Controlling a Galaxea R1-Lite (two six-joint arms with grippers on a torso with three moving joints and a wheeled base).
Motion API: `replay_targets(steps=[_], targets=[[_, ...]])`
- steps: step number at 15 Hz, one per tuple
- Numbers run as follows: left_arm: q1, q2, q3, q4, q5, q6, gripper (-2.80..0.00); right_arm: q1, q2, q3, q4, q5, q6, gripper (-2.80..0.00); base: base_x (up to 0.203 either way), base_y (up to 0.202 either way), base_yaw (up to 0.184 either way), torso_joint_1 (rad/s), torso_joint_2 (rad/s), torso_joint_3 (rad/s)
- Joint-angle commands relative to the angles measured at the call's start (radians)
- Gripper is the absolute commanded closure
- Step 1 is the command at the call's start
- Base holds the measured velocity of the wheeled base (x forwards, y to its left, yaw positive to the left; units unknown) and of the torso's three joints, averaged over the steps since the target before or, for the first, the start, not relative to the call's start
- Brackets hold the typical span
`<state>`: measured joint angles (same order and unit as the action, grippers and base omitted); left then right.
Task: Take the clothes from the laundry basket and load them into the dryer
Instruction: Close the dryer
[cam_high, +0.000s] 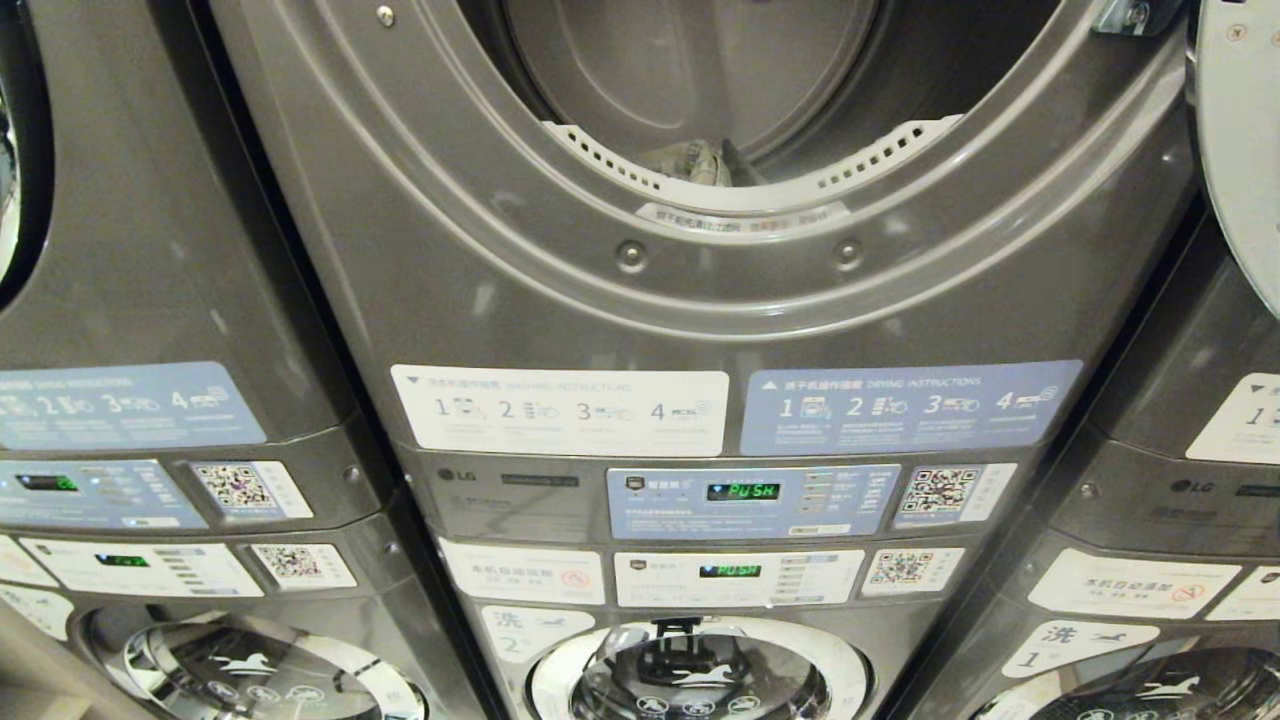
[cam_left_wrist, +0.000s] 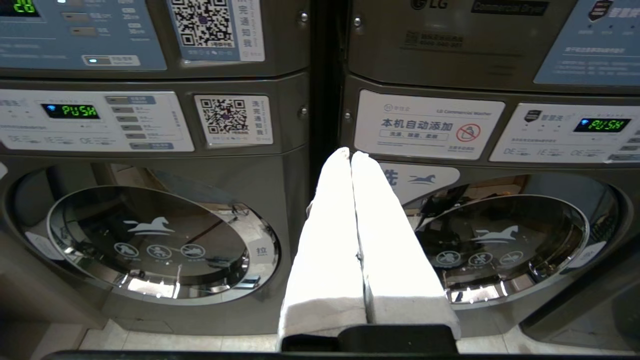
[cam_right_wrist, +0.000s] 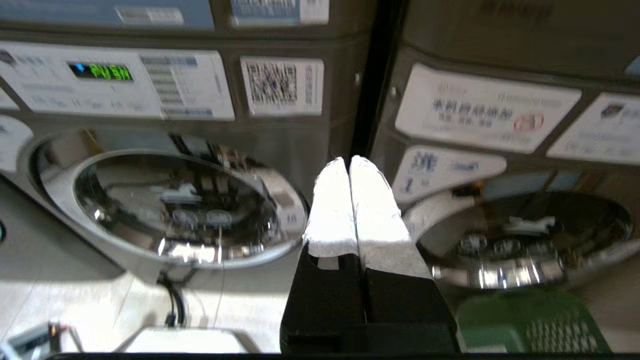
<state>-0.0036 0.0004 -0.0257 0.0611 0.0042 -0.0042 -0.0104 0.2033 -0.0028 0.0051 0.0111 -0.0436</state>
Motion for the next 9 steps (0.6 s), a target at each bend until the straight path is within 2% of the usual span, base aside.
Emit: replay_targets(steps=[1, 3, 9], targets=[[0.001, -0.003, 0.000, 0.000, 0.000, 0.000, 0.00, 0.001, -0.110, -0.001, 0.001, 0.002, -0.002, 0.00, 0.000, 0.000, 0.000, 0.000, 0.00, 0.000], [0.001, -0.003, 0.000, 0.000, 0.000, 0.000, 0.00, 0.006, -0.207, 0.001, -0.002, 0.000, 0.001, 0.00, 0.000, 0.000, 0.000, 0.000, 0.00, 0.000], [0.001, -0.003, -0.005, 0.016, -0.001, 0.007, 0.00, 0.009, -0.203, 0.003, -0.002, -0.005, 0.007, 0.00, 0.000, 0.000, 0.000, 0.000, 0.00, 0.000]])
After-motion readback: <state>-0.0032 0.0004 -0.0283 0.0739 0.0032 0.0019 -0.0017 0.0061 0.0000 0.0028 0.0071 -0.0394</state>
